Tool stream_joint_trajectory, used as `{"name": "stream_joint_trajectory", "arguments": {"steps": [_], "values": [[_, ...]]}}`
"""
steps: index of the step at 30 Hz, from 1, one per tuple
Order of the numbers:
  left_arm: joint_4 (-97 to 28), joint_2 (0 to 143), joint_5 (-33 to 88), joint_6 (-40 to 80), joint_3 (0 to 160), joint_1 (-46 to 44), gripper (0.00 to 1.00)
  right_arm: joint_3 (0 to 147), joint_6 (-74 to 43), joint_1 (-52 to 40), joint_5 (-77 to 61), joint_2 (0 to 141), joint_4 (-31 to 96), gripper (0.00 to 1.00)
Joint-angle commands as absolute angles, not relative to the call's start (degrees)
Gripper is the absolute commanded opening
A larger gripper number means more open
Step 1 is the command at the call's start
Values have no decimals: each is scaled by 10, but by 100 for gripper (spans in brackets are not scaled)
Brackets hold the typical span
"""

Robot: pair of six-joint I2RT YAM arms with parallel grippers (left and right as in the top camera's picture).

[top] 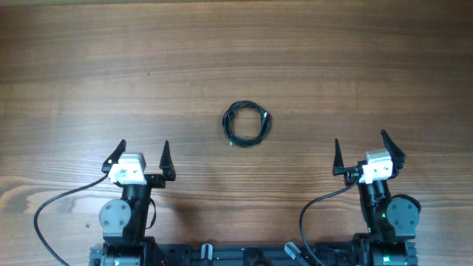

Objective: Untangle cables
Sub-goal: 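Raise both grippers from rest and open them toward the cable coil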

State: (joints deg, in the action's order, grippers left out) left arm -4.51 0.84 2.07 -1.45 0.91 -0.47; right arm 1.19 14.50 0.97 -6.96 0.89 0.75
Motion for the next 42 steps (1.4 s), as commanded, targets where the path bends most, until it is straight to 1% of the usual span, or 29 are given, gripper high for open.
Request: {"name": "stream_joint_trajectory", "arguments": {"steps": [1, 32, 36, 37, 39, 40, 42], "values": [[-44, 2, 32, -26, 4, -2, 100, 7, 150, 12, -60, 4, 5, 100], [-44, 4, 29, -26, 4, -2, 100, 7, 150, 12, -60, 4, 5, 100], [-44, 5, 30, -25, 4, -2, 100, 7, 149, 12, -39, 4, 4, 100], [-43, 6, 33, -11, 4, -2, 100, 7, 122, 12, -47, 4, 7, 100], [-41, 6, 48, 79, 4, -2, 100, 7, -16, 12, -48, 4, 4, 100], [-39, 6, 73, 122, 4, -2, 100, 7, -122, 12, -49, 4, 5, 100], [-36, 6, 99, 185, 4, -2, 100, 7, -279, 12, -90, 4, 3, 100]]}}
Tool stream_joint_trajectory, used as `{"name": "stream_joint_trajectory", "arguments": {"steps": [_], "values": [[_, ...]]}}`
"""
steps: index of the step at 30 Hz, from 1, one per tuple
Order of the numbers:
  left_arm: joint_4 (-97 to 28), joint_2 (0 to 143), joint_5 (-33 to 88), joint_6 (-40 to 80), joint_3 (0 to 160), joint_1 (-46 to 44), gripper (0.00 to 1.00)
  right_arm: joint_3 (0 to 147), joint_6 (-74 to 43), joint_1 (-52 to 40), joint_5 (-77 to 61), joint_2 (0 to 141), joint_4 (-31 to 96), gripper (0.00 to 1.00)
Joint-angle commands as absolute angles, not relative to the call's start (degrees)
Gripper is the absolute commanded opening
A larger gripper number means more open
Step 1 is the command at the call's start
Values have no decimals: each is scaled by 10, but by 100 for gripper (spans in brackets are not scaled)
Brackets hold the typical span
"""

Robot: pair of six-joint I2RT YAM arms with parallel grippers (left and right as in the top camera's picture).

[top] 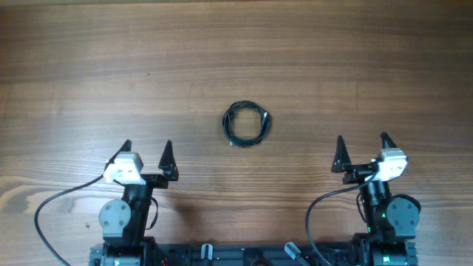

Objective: Untangle cables
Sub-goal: 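Raise both grippers from rest and open them toward the cable coil, then move both grippers inward to the black cable coil from either side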

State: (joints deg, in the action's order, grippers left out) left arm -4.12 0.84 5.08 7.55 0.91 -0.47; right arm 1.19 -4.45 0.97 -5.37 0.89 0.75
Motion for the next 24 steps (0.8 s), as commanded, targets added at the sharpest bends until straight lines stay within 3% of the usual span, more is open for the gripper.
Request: {"name": "stream_joint_trajectory", "arguments": {"steps": [1, 5, 7, 13, 16, 19, 21, 23, 24], "values": [[-32, 6, 118, 217, 4, -2, 100, 7, -358, 12, -98, 4, 3, 100], [-3, 7, 172, 295, 4, -2, 100, 7, -464, 12, -123, 22, 0, 100], [-11, 18, 235, 262, 4, -2, 100, 20, -340, 12, -185, 41, -1, 100], [-16, 225, 297, 242, 178, -3, 100, 268, -208, 12, -235, 230, 135, 99], [-179, 400, 338, 239, 415, -3, 100, 487, -179, 12, -307, 401, 325, 100], [-326, 506, 340, 227, 572, -3, 100, 599, -181, 12, -310, 500, 421, 100], [-349, 531, 345, 228, 582, -3, 100, 597, -181, 12, -314, 541, 464, 100], [-366, 551, 354, 227, 581, -3, 99, 596, -86, 11, -365, 580, 482, 100], [-378, 566, 355, 226, 581, -3, 89, 596, -29, 11, -416, 604, 492, 100]]}}
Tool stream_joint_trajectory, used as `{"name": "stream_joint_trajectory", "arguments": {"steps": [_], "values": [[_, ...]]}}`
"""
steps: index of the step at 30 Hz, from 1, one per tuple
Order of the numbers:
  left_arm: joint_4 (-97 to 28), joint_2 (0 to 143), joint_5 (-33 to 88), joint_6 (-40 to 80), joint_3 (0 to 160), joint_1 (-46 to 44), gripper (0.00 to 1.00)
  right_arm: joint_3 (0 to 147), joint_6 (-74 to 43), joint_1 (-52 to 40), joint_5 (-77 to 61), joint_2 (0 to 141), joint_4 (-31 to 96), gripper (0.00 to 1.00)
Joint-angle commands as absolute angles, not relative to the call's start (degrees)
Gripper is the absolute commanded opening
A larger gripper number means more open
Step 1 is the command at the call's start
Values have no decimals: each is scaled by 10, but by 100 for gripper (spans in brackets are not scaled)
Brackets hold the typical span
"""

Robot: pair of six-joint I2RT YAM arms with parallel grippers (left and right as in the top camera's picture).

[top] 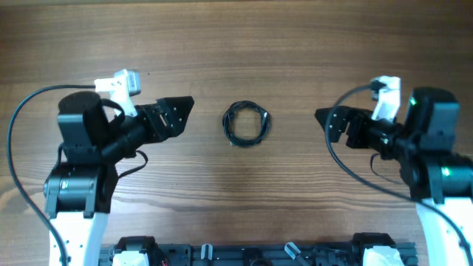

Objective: Untangle cables
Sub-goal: 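Move both grippers inward to the black cable coil from either side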

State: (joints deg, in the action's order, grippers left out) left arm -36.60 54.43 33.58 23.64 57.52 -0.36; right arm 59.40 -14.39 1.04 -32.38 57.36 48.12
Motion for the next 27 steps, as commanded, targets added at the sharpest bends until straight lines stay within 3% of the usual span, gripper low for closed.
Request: {"name": "stream_joint_trajectory", "arguments": {"steps": [1, 2, 6, 9, 10, 12, 13, 14, 15, 17, 19, 23, 27], "values": [[-393, 578, 355, 205, 581, -3, 92, 596, -32, 11, -417, 625, 501, 100], [-410, 589, 355, 175, 582, -10, 99, 596, -29, 11, -417, 633, 506, 100], [-426, 625, 211, 133, 582, -134, 99, 606, 117, -13, -433, 637, 537, 100], [-374, 657, 109, 142, 582, -224, 100, 622, 101, -46, -399, 635, 527, 100], [-355, 679, 71, 149, 582, -243, 97, 624, 72, -47, -398, 634, 524, 100], [-331, 733, 8, 161, 582, -249, 72, 624, -8, -47, -322, 628, 533, 100], [-329, 743, 8, 161, 582, -249, 74, 624, -85, -47, -215, 621, 550, 100], [-327, 751, 8, 174, 582, -250, 67, 624, -212, -47, -41, 609, 594, 100], [-315, 753, 7, 201, 582, -249, 55, 624, -228, -47, -23, 597, 615, 100], [-303, 765, 5, 227, 582, -249, 52, 624, -258, -47, -44, 580, 633, 100], [-303, 802, 5, 230, 581, -250, 41, 624, -232, -48, -84, 566, 634, 99], [-285, 899, 6, 261, 581, -250, 38, 623, -160, -87, -105, 567, 643, 100], [-256, 924, 41, 278, 581, -250, 37, 623, -159, -123, -106, 603, 639, 100]]}}
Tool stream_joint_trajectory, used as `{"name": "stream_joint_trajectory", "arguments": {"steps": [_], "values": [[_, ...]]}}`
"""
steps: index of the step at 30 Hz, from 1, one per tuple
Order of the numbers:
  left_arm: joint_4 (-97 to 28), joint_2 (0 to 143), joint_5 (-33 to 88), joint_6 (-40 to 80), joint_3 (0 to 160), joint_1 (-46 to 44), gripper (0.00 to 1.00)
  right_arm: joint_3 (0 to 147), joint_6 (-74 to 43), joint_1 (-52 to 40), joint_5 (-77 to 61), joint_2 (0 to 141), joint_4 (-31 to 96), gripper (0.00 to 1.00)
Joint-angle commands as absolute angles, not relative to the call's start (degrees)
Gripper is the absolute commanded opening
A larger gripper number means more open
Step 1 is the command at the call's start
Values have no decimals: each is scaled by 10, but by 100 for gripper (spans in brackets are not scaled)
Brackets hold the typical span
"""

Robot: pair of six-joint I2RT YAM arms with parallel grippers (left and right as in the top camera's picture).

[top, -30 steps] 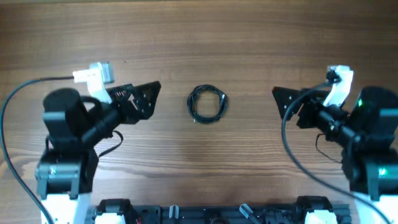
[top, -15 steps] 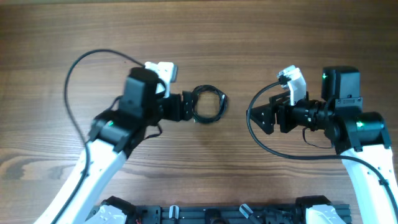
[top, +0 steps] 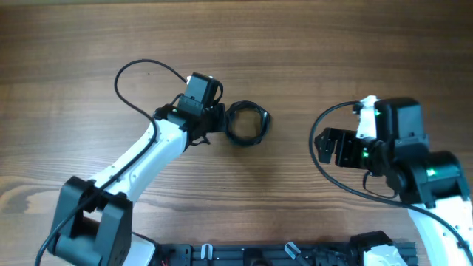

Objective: Untangle cables
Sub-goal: 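Move both grippers inward to the black cable coil from either side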

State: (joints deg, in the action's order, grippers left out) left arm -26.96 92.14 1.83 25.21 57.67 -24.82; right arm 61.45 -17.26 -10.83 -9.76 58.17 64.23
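A thin black cable wound into a small tangled coil [top: 249, 123] lies on the wooden table [top: 310, 52], near the middle. My left gripper [top: 214, 124] reaches in from the lower left and stands at the coil's left edge, its dark fingers [top: 219, 111] spread and its wrist covering part of them. It does not appear to hold the cable. My right gripper [top: 322, 146] hovers open to the right of the coil, about a hand's width away, pointing left toward it.
The left arm's own black wire [top: 140, 70] loops over the table to the upper left. The right arm's wire [top: 329, 118] arcs above its gripper. The arm bases and a dark rail [top: 251, 255] line the near edge.
My left arm has reached right, so its gripper went from well left of the coil to its left edge. The right gripper has shifted down slightly. The coil lies where it was.
Both arms first rested folded at the near edge with open grippers pointing away, and stayed so. Then both were raised and extended, flanking the coil at a distance. Now the left gripper is at the coil while the right hovers beside it. The coil has not moved.
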Motion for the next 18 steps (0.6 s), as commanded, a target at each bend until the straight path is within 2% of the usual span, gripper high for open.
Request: {"name": "stream_joint_trajectory", "arguments": {"steps": [1, 8, 10, 14, 18], "values": [[-249, 925, 50, 279, 581, -250, 36, 623, -159, -129, -106, 619, 636, 100], [-219, 1002, 60, 279, 581, -280, 38, 623, -182, -214, -106, 647, 601, 100], [-213, 1016, 60, 280, 581, -289, 35, 623, -182, -229, -106, 647, 591, 100], [-207, 1017, 60, 280, 581, -294, 32, 623, -183, -229, -106, 647, 590, 100], [-208, 1020, 60, 305, 581, -294, 33, 623, -183, -229, -106, 647, 590, 100]]}}
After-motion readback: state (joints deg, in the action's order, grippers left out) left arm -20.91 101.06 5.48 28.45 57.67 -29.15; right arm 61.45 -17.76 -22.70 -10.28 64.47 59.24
